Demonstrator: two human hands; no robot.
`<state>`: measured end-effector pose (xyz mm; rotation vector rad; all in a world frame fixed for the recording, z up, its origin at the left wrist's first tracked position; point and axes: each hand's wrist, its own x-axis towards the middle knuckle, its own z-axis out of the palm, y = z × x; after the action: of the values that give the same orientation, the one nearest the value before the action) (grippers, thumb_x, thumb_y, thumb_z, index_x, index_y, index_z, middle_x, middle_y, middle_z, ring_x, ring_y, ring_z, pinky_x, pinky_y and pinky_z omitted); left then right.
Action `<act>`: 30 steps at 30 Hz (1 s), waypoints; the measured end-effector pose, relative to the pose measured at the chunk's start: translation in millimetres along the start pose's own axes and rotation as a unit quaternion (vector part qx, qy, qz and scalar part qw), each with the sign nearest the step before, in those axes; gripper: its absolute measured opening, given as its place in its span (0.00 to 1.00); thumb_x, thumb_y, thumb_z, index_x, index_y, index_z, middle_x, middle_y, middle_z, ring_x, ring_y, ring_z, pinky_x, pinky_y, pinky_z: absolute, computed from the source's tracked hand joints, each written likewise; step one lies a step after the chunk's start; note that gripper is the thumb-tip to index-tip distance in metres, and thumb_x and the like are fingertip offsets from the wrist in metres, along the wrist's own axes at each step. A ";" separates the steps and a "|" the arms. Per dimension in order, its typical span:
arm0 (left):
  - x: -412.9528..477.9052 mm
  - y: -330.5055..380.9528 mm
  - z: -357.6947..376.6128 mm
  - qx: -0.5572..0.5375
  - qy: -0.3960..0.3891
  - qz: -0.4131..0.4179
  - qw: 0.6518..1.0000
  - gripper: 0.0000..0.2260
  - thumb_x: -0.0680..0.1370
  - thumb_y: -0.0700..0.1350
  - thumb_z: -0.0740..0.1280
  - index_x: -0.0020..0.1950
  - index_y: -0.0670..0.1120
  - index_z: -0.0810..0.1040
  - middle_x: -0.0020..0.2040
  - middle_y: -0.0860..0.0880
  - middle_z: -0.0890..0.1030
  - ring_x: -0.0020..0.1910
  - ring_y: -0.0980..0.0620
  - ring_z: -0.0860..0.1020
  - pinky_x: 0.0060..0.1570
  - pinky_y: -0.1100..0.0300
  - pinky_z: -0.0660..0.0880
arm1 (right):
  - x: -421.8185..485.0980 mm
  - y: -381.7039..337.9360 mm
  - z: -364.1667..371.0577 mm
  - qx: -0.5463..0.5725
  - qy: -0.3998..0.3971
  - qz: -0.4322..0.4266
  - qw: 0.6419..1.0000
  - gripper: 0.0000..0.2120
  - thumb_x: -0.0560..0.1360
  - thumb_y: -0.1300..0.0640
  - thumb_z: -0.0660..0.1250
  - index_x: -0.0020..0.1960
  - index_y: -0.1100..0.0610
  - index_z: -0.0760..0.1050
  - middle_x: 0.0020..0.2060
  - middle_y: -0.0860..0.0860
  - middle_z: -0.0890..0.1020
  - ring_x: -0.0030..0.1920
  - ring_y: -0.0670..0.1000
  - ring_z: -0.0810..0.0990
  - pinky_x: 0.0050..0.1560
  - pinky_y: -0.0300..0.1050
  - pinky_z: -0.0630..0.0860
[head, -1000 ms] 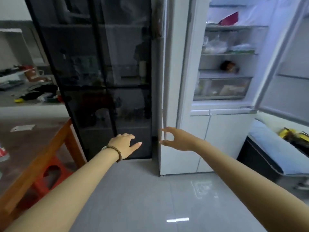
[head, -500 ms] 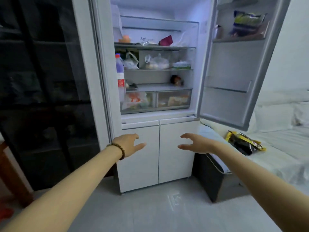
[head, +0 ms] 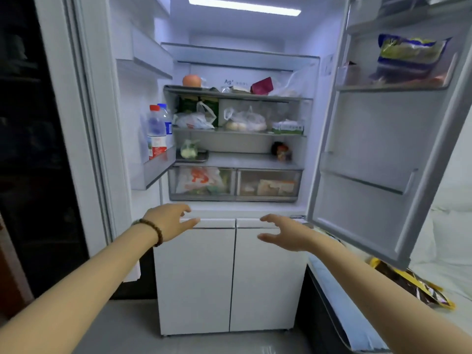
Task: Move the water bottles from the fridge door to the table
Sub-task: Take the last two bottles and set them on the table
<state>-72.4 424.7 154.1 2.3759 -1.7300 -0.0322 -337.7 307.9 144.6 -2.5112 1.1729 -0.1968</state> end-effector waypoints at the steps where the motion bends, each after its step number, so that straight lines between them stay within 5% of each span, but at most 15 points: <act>1: 14.9 1.9 -8.2 0.007 0.024 0.001 1.000 0.24 0.76 0.63 0.55 0.68 0.52 0.67 0.66 0.52 0.74 0.60 0.50 0.74 0.57 0.57 0.71 | 17.6 2.0 -3.1 -0.001 -0.002 -0.016 1.000 0.29 0.76 0.42 0.63 0.73 0.49 0.61 0.73 0.49 0.66 0.71 0.51 0.66 0.68 0.46 0.63; 5: 84.6 10.6 -43.2 0.005 0.125 0.008 0.992 0.26 0.75 0.64 0.55 0.68 0.52 0.67 0.63 0.49 0.76 0.55 0.49 0.76 0.50 0.57 0.73 | 97.2 9.1 -26.5 0.006 0.012 -0.071 0.997 0.30 0.75 0.41 0.63 0.73 0.49 0.61 0.73 0.48 0.65 0.72 0.50 0.65 0.69 0.45 0.62; 11: 172.1 0.9 -78.3 -0.002 0.216 -0.035 0.976 0.24 0.76 0.62 0.57 0.65 0.49 0.70 0.61 0.47 0.77 0.57 0.47 0.76 0.54 0.53 0.75 | 224.2 0.6 -82.6 0.036 0.030 -0.150 0.988 0.29 0.75 0.45 0.65 0.73 0.52 0.61 0.72 0.50 0.66 0.70 0.51 0.67 0.67 0.44 0.64; 21: 263.8 -59.4 -87.1 0.083 0.366 -0.222 0.900 0.29 0.74 0.65 0.59 0.68 0.50 0.65 0.63 0.47 0.76 0.55 0.45 0.78 0.47 0.54 0.76 | 412.2 -67.4 -90.5 0.165 0.010 -0.316 0.934 0.32 0.73 0.42 0.66 0.73 0.48 0.60 0.70 0.51 0.69 0.68 0.51 0.70 0.67 0.48 0.68; 26: 305.9 -79.7 -86.5 0.012 0.395 -0.297 0.869 0.34 0.71 0.64 0.65 0.71 0.51 0.59 0.68 0.47 0.71 0.59 0.45 0.76 0.50 0.52 0.76 | 489.4 -105.0 -94.9 0.240 -0.026 -0.412 0.879 0.34 0.73 0.42 0.67 0.74 0.46 0.56 0.74 0.47 0.63 0.71 0.49 0.65 0.68 0.51 0.67; 30: 326.1 -86.9 -92.2 -0.133 0.394 -0.347 0.841 0.38 0.71 0.59 0.68 0.75 0.51 0.53 0.72 0.46 0.67 0.64 0.44 0.72 0.56 0.51 0.74 | 535.7 -142.1 -98.6 0.306 -0.064 -0.450 0.836 0.34 0.73 0.43 0.66 0.74 0.48 0.56 0.74 0.47 0.63 0.70 0.49 0.66 0.58 0.44 0.69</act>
<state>124.1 156.2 262.1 2.1832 -0.4310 0.4887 82.4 -43.1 275.7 -2.2062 -0.2149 -0.5265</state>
